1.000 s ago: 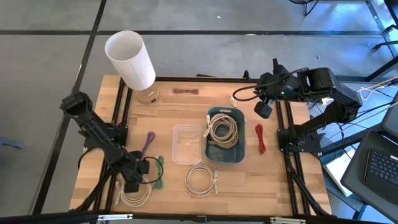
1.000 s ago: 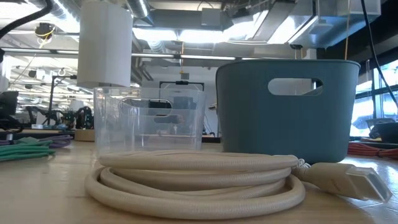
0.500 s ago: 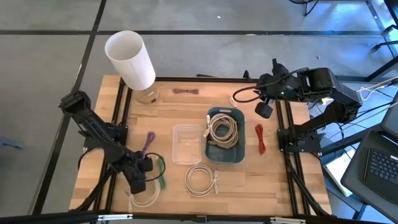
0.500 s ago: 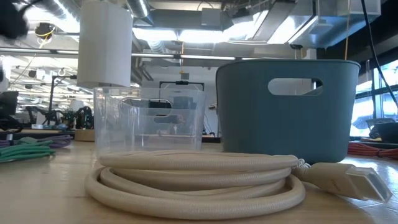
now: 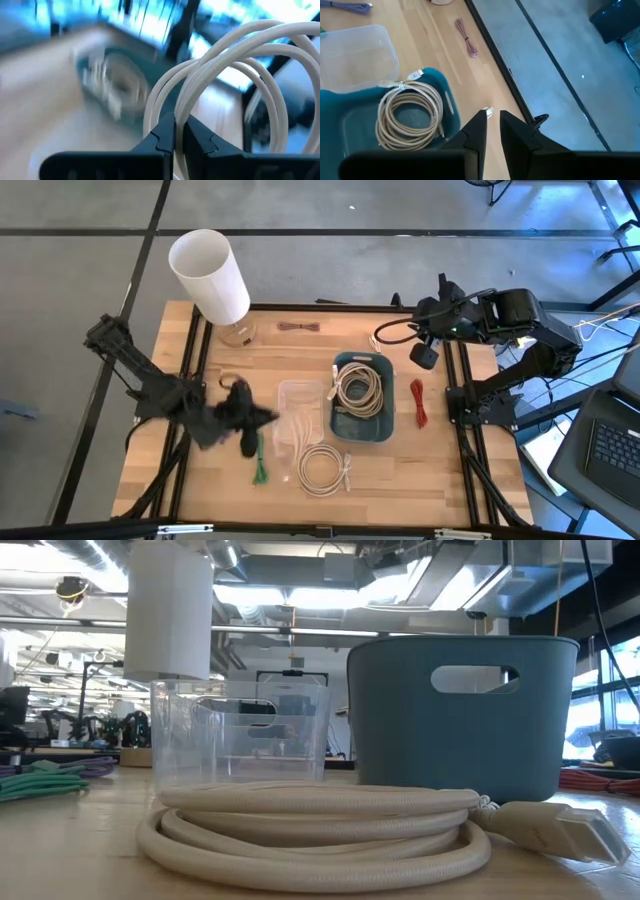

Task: Pick & Place USB Port
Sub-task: Put the light brown HDMI cable into the blue bin

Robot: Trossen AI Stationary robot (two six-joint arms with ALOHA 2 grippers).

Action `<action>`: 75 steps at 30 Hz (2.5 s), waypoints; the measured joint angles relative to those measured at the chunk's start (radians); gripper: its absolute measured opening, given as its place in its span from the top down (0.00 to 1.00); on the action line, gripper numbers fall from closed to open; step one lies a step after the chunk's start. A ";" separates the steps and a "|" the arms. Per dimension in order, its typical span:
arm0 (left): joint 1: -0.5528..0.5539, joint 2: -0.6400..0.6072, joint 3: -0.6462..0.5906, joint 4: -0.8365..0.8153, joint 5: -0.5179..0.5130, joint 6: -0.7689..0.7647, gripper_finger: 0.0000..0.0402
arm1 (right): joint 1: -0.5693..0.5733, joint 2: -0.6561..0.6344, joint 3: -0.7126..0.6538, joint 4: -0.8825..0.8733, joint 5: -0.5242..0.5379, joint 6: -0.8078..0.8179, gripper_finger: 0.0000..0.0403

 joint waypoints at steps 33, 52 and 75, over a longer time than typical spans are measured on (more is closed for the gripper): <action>1.055 0.310 0.158 1.051 1.257 0.477 0.97 | 0.000 0.083 0.000 0.598 -0.376 -0.159 0.85; 1.125 0.365 0.235 1.036 1.349 0.447 0.97 | -0.003 0.178 0.000 0.721 -0.438 -0.177 0.39; 1.086 0.365 0.236 1.050 1.342 0.439 0.95 | -0.003 0.230 0.000 0.820 -0.443 -0.255 0.84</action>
